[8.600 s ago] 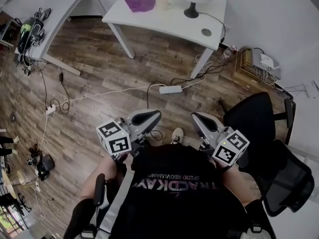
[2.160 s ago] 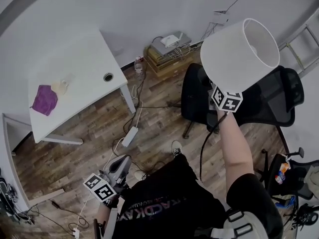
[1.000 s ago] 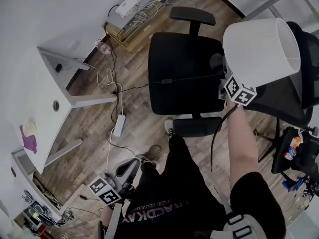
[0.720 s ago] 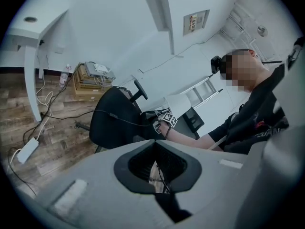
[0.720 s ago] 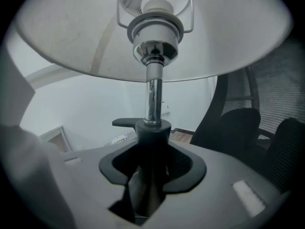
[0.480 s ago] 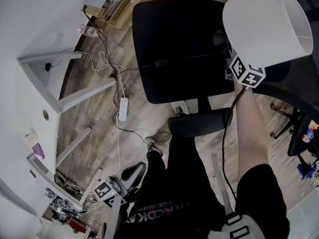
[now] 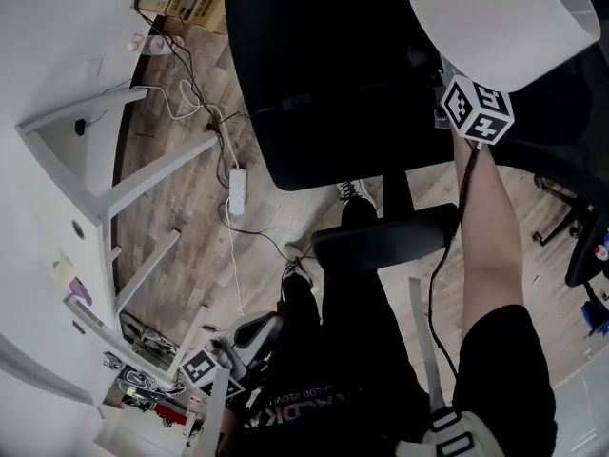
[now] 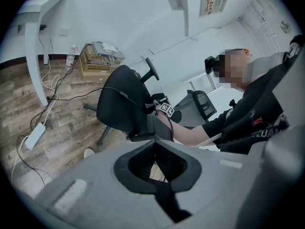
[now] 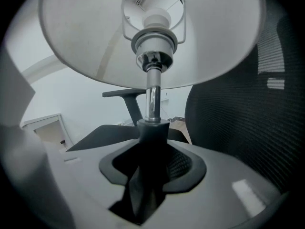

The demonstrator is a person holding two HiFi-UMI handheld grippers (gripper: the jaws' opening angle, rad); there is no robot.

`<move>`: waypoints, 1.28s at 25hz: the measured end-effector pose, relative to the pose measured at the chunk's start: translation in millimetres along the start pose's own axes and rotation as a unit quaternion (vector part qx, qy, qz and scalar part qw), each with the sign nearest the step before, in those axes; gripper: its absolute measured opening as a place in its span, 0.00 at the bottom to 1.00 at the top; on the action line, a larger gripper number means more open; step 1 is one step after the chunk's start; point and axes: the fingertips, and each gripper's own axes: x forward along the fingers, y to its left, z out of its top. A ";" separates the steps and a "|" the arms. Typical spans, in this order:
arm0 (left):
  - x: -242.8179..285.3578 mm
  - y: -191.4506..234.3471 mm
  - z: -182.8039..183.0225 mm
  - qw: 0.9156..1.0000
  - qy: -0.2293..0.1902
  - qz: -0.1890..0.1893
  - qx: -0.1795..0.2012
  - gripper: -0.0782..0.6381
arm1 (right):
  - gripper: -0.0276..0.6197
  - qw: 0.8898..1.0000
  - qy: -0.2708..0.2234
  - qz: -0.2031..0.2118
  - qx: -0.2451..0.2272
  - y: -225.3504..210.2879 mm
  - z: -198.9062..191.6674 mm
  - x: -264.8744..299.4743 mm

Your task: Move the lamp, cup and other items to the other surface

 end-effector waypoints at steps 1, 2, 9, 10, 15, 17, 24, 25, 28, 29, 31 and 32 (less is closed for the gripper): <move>1.8 1.2 -0.6 1.000 0.002 0.001 -0.001 0.11 | 0.27 1.000 0.001 0.001 0.002 -0.7 -5.3 1.0; 3.8 2.2 -1.4 1.000 0.004 0.001 -0.001 0.11 | 0.27 1.000 0.001 0.002 0.003 -1.0 -9.0 1.6; 12.8 7.4 -2.8 1.000 0.008 -0.006 -0.015 0.11 | 0.28 1.000 -0.003 0.005 0.001 -1.6 -15.1 -1.8; 13.3 6.7 -2.6 1.000 0.008 -0.008 -0.016 0.11 | 0.28 1.000 -0.002 0.007 -0.001 -0.7 -15.5 -3.4; 15.8 3.6 -3.0 1.000 0.006 -0.017 -0.016 0.11 | 0.28 1.000 0.006 0.014 -0.012 1.8 -22.5 -9.1; 17.9 0.7 -5.3 1.000 0.007 -0.020 -0.016 0.11 | 0.28 1.000 0.006 0.015 -0.010 1.0 -22.6 -9.1; 17.0 -4.3 -10.6 1.000 0.006 -0.023 -0.017 0.11 | 0.31 0.999 0.021 0.014 -0.033 1.5 -26.3 -9.2; 16.8 -5.0 -11.1 1.000 0.006 -0.024 -0.017 0.11 | 0.32 0.999 0.028 0.014 -0.038 1.0 -28.5 -10.6; 16.2 -6.5 -11.0 0.999 0.005 -0.029 -0.014 0.11 | 0.36 0.998 0.047 0.013 -0.045 -2.0 -34.9 -20.2; 16.1 -6.7 -10.8 0.999 0.005 -0.032 -0.013 0.11 | 0.37 0.997 0.051 0.013 -0.048 -3.1 -36.5 -24.0; 16.0 -7.6 -10.1 0.999 0.005 -0.037 -0.012 0.11 | 0.36 0.996 0.060 0.011 -0.058 -5.5 -41.0 -31.5; 15.9 -8.4 -9.3 0.999 0.004 -0.040 -0.011 0.11 | 0.36 0.996 0.066 0.010 -0.064 -6.9 -43.8 -35.8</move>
